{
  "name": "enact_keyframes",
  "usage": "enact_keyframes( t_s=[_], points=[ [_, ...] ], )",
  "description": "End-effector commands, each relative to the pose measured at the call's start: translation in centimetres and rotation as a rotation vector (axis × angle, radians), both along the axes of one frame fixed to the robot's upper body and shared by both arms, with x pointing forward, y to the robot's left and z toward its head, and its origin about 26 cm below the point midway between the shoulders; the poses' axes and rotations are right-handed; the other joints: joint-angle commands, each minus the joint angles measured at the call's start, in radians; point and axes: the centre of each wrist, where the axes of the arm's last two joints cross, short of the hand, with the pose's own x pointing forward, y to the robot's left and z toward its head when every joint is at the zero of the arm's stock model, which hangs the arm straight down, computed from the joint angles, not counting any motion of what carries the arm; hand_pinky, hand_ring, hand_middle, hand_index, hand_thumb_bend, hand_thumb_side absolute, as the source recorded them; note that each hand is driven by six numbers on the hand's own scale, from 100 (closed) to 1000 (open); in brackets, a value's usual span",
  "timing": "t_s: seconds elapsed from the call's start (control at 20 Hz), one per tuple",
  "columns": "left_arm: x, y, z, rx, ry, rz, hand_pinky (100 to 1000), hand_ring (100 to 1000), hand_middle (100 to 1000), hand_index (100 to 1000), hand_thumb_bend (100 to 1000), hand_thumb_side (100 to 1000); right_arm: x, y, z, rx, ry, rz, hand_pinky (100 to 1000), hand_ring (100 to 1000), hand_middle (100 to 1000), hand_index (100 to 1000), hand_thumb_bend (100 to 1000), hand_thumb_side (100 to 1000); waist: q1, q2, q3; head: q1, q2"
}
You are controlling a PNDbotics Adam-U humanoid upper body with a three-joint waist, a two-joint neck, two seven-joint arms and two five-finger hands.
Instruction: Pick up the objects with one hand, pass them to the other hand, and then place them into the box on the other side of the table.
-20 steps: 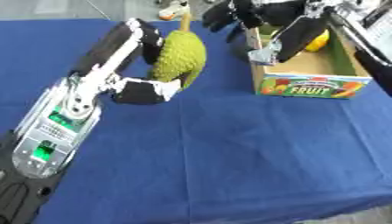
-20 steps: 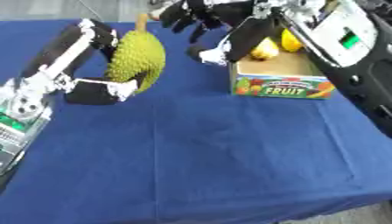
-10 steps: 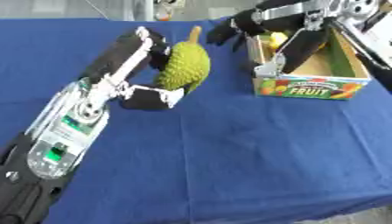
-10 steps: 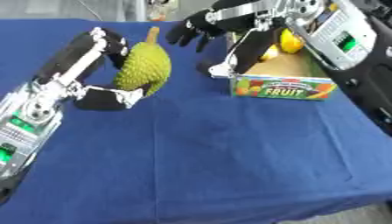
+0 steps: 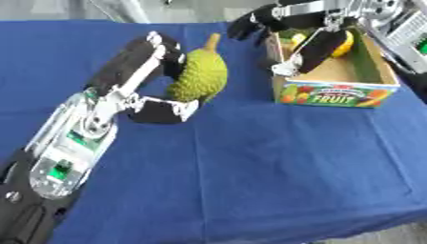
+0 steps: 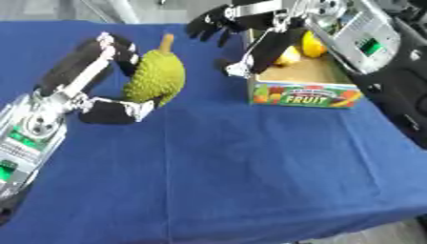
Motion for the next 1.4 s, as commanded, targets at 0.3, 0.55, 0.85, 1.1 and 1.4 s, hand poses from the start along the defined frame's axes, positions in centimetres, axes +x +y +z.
enact_keyframes(
  t_s=[0.3, 0.55, 0.85, 1.1, 1.4],
  points=[
    [-0.9, -1.1, 1.0, 0.003, -0.086, -0.040, 528, 477, 397, 318, 276, 102, 0.0, 0.2, 0.3, -0.013, -0.013, 0.002, 858, 967, 948, 1000, 100, 315, -0.015, -0.030, 0.003, -0.006, 0.013],
    [-0.9, -1.6, 0.8, 0.007, -0.108, -0.047, 527, 477, 397, 318, 276, 102, 0.0, 0.4, 0.1, -0.012, 0.011, 0.017, 855, 966, 947, 1000, 100, 332, -0.018, -0.028, 0.005, -0.006, 0.013],
    [-0.6, -1.8, 0.2, 0.008, -0.116, -0.036, 527, 477, 396, 317, 283, 100, -0.2, 0.8, -0.1, -0.009, 0.049, 0.043, 850, 967, 950, 1000, 100, 386, -0.021, -0.026, 0.006, -0.005, 0.013],
    [-0.3, -1.9, -0.2, 0.008, -0.123, -0.021, 526, 477, 396, 316, 285, 100, -0.5, 1.2, -0.1, -0.013, 0.089, 0.074, 848, 968, 954, 1000, 100, 431, -0.021, -0.025, 0.007, 0.006, 0.011],
    [-0.1, -1.8, -0.5, 0.010, -0.126, -0.008, 527, 477, 396, 318, 289, 100, -0.8, 1.7, -0.1, -0.006, 0.126, 0.092, 841, 968, 955, 1000, 100, 452, -0.020, -0.025, 0.009, 0.079, -0.004]
  ],
)
